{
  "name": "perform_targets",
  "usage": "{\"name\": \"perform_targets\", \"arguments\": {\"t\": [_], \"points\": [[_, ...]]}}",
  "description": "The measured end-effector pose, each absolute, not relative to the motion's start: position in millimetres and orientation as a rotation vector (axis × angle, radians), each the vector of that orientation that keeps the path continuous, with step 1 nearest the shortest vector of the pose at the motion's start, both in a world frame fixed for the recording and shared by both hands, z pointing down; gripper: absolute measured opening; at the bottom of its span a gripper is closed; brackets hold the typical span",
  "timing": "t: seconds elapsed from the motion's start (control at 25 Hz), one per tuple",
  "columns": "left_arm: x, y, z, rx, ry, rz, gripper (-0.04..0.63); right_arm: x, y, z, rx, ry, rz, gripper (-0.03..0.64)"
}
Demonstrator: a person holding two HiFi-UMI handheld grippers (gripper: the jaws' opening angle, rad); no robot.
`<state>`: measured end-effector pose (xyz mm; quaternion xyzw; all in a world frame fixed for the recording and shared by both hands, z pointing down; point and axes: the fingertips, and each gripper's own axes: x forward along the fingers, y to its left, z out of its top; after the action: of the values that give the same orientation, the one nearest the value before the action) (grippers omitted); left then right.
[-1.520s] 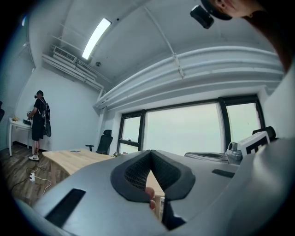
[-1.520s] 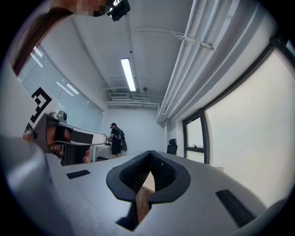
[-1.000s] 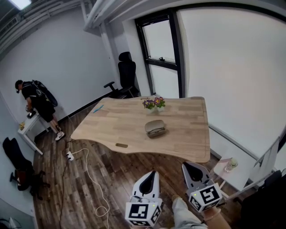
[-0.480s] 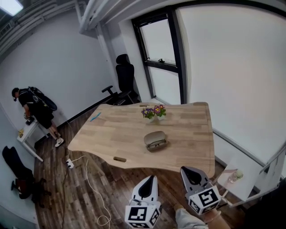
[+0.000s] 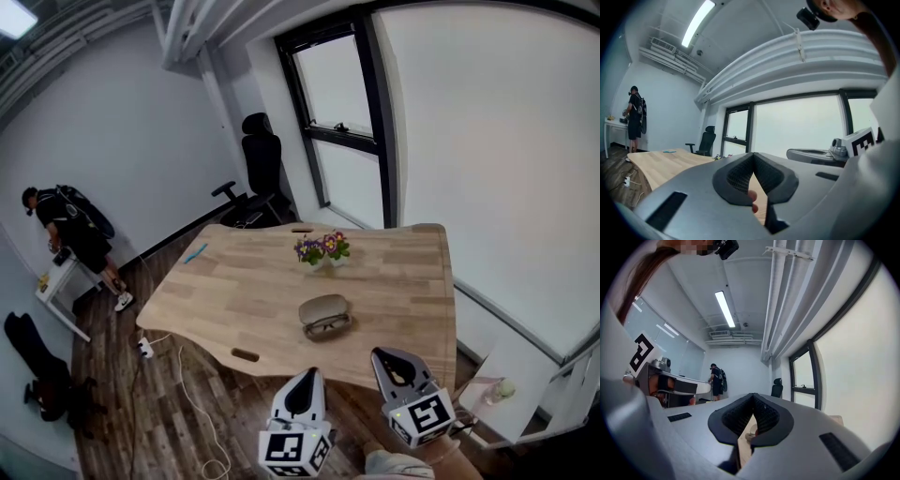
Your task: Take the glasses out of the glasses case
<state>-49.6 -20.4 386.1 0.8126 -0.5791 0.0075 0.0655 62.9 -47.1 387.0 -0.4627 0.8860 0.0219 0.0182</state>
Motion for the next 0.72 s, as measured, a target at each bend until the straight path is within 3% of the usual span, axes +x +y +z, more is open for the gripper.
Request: {"name": "perform_targets", "arguments": {"t": [0.72], "points": [[-58, -89, 414, 2.312, -1.837, 0.025, 0.000, 43, -139, 412, -1.219, 2.954, 0.078, 0.002]]}}
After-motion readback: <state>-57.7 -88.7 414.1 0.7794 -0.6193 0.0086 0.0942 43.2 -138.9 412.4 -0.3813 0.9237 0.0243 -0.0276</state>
